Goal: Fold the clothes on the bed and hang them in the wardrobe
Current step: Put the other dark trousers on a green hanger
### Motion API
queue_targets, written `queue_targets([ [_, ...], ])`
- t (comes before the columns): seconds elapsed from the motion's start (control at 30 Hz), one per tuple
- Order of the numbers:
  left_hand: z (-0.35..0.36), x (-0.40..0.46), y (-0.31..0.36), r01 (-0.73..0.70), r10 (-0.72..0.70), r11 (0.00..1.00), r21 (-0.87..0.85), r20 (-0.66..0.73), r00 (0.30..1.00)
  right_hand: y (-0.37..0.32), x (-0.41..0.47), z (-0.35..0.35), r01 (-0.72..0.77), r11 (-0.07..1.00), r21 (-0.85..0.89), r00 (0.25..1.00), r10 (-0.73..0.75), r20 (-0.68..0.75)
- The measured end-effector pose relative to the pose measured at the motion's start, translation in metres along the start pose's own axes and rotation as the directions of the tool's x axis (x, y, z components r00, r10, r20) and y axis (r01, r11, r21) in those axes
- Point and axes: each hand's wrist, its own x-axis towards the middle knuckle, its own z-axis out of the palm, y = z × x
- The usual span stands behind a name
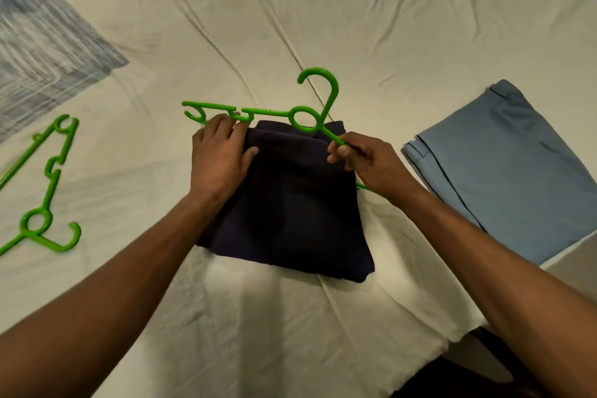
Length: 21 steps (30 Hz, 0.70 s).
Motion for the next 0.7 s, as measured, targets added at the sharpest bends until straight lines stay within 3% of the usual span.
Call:
queue_targets([
  [0.13, 0.002, -0.036, -0.002, 0.17, -0.182, 0.965, -0.201, -0.044, 0.982, -0.002, -0.01, 0.004, 0.049, 0.993, -0.111, 0.997, -0.042, 0.065],
  [0.23, -0.002, -0.067, 0.01, 0.308, -0.38, 0.805, -0.507, -0.043, 0.924, 0.005, -0.022, 0.014, 0.144, 0.949, -0.282, 0.982, -0.102, 0.157],
  [0.27, -0.007, -0.077, 0.016, 0.379, -0.485, 0.674, -0.634, 0.008, 0.874, 0.009, -0.026, 0.018, 0.213, 0.912, -0.35, 0.971, -0.156, 0.183],
  [0.3, -0.014, -0.082, 0.025, 0.464, -0.6, 0.45, -0.763, 0.126, 0.79, 0.014, -0.03, 0.021, 0.288, 0.865, -0.411, 0.952, -0.215, 0.216],
  [0.33, -0.022, -0.084, 0.036, 0.533, -0.653, 0.14, -0.834, 0.327, 0.683, 0.019, -0.033, 0.026, 0.361, 0.808, -0.465, 0.929, -0.269, 0.254],
  [0.37, -0.027, -0.084, 0.045, 0.579, -0.608, -0.134, -0.804, 0.528, 0.592, 0.022, -0.037, 0.03, 0.413, 0.749, -0.518, 0.908, -0.3, 0.291],
  [0.4, -0.03, -0.086, 0.052, 0.62, -0.525, -0.29, -0.729, 0.663, 0.534, 0.025, -0.04, 0.034, 0.448, 0.691, -0.568, 0.893, -0.315, 0.321],
  [0.47, -0.026, -0.09, 0.066, 0.69, -0.42, -0.335, -0.642, 0.757, 0.5, 0.027, -0.041, 0.039, 0.487, 0.596, -0.638, 0.872, -0.3, 0.386],
  [0.57, -0.013, -0.097, 0.079, 0.719, -0.456, -0.271, -0.64, 0.743, 0.489, 0.016, -0.034, 0.04, 0.53, 0.503, -0.683, 0.838, -0.186, 0.513],
  [0.63, -0.007, -0.098, 0.08, 0.73, -0.482, -0.244, -0.639, 0.733, 0.481, 0.0, -0.024, 0.039, 0.499, 0.564, -0.658, 0.849, -0.164, 0.503],
  [0.7, -0.006, -0.097, 0.08, 0.73, -0.496, -0.222, -0.647, 0.719, 0.486, -0.02, -0.008, 0.04, 0.435, 0.641, -0.633, 0.897, -0.243, 0.37],
])
